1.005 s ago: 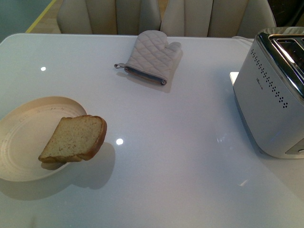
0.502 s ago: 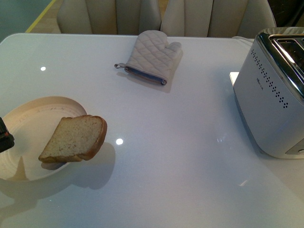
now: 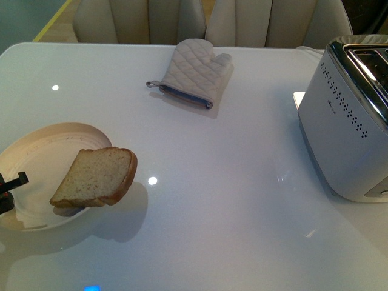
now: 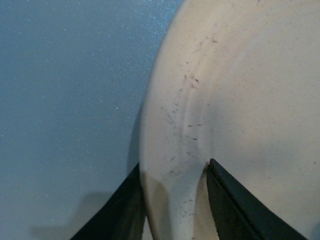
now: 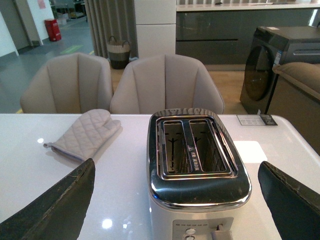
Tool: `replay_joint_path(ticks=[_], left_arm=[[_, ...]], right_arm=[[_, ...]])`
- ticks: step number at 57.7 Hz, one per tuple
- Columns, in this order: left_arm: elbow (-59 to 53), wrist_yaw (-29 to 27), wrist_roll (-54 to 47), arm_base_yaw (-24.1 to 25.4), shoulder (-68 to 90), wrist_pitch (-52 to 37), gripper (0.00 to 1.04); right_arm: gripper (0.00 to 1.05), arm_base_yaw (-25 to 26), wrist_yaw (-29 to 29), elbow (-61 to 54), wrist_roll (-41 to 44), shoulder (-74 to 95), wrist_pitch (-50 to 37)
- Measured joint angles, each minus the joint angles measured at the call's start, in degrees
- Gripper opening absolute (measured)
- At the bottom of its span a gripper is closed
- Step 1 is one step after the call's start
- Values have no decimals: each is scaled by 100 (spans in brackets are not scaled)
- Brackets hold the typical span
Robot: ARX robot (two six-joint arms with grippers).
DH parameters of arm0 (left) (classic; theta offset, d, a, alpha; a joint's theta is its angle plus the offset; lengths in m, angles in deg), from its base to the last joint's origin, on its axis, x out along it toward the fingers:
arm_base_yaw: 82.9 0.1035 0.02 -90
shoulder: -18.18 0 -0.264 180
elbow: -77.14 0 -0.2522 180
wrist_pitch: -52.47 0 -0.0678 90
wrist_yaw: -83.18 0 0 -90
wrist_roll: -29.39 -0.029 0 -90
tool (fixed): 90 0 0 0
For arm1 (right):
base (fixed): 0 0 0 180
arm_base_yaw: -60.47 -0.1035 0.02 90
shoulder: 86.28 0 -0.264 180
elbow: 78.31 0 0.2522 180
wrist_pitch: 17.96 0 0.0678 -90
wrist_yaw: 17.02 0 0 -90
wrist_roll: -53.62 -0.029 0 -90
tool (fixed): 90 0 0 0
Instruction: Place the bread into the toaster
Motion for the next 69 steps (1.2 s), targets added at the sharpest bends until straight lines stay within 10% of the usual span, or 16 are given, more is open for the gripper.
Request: replay_joint_path(ticks=[13,69], left_arm=[[39,7,378,-352,-94,186,5],[529,-505,3289,-3635,-129,1187,5]], right_arm=[[96,0,0,0,0,0,0],[96,0,0,0,0,0,0]])
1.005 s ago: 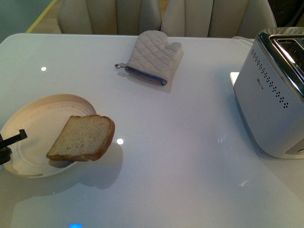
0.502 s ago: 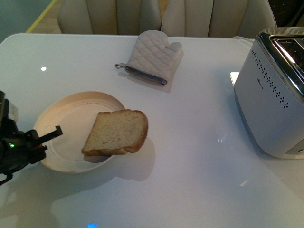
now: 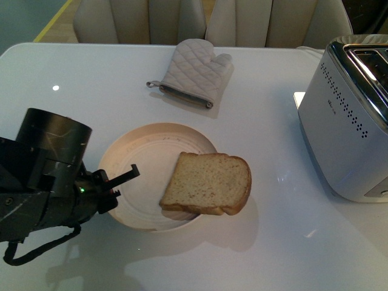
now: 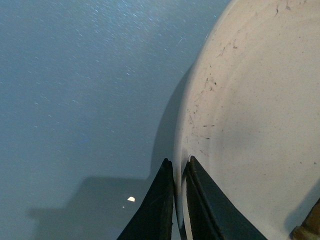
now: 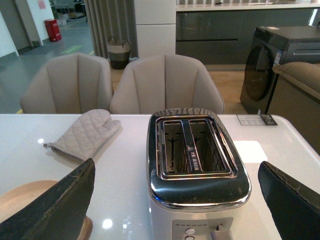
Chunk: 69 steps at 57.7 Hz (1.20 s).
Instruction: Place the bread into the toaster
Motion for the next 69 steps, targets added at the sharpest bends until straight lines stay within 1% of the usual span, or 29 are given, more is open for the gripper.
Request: replay_joint_path(ticks=[8,10,14,15,18,25,33,39,41,42,45,48,50,56,62,69], left_arm=[[59,0,170,-157,20,28,5],[63,13,210,-179,20,28,8],[61,94,212,-219,46,28,19],[39,103,221,-240,48,15,24],[-22,114,232,-254,46,-46,35],[-190,114,238,-160,-50,-212,52],[-557,101,249,166,-404,-503,73],[-872,87,236,470,-960,-765,89],[-1043,103,188,625,-1325,-885,98],[-1108,111,160,680,-1473,-911,99],[-1303,175,94,824,-1878,-1016,97],[-1517,219,37,970,-2345,-1060,97],[-1700,221,-15,1088,-2752,-1108,97],[-2201,455,-114,1504,-4155,-1049,97],[-2573,658,-144,1886,-5473,-732,97],[-2970,1045,-151,2402,-7322,-26,97]], right_arm=[[96,0,0,0,0,0,0],[96,0,0,0,0,0,0],[96,0,0,0,0,0,0],[96,0,0,0,0,0,0],[96,0,0,0,0,0,2],[96,0,0,0,0,0,2],[96,0,0,0,0,0,2],[96,0,0,0,0,0,2],[96,0,0,0,0,0,2],[96,0,0,0,0,0,2],[96,0,0,0,0,0,2],[96,0,0,0,0,0,2],[96,0,0,0,0,0,2],[96,0,0,0,0,0,2],[96,0,0,0,0,0,2],[96,0,0,0,-2,0,2]])
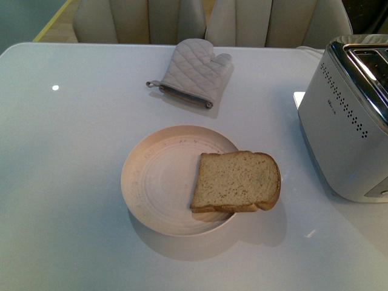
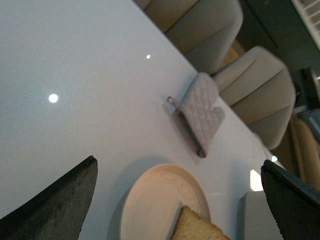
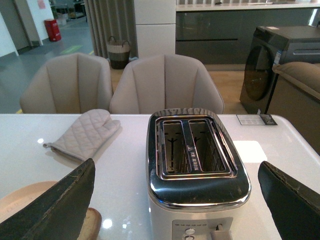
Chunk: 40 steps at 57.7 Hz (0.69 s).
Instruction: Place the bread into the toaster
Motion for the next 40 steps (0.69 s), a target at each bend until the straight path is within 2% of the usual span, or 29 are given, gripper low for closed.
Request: replay_joint_path(ticks=[8,10,13,21,28,36,39,40], left_arm=[[-162,267,-2,297,-1867,789,97],[-197,111,-267,260,-2070,688,95],[-345,-400,-1113,92,-2317,219,84],[-699,-533,-3335,0,-2612,181,60],[-863,-540,-3978,-7,-2909,299,38],[-1005,-546,-4221,-7,-3261,492,12],[-1051,-549,-4249,-7,-3373,562,3],[-1064,-546,-4253,-7,-3410,586,3]], right_arm=[[96,0,0,0,2,0,0],[96,0,0,0,2,0,0],[96,0,0,0,2,0,0],[96,0,0,0,2,0,0],[96,0,0,0,2,0,0],[96,0,0,0,2,0,0],[96,0,0,0,2,0,0],[96,0,0,0,2,0,0]])
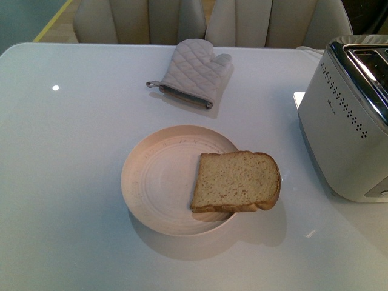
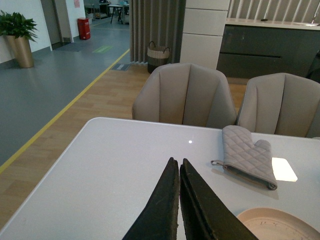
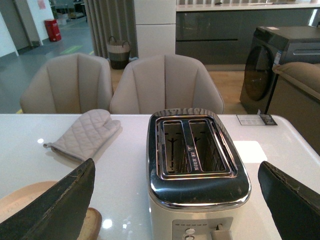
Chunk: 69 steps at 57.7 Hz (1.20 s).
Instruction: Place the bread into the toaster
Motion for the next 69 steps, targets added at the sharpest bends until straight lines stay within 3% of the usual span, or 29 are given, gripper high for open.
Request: replay_joint_path(ticks=[42,47,57,61,66,69], left_arm=[[-310,-4,-46,0,-1526,1126,3],[-308,-4,-48,0,-2361,2094,3],[-308,-4,-48,0,-2527,2159,3],[-308,-4,-48,0,-2527,2159,22],[-308,-7,-50,0,-2531,2162,44],[-308,-4,-50,0,-2531,2164,56]], right_arm=[[96,0,0,0,0,0,0],[96,0,2,0,0,0,0],[96,0,0,0,0,0,0],[96,0,0,0,0,0,0],[96,-350,940,474,-535,767,1401],[96,-514,1029,494,-682,1141,1438]])
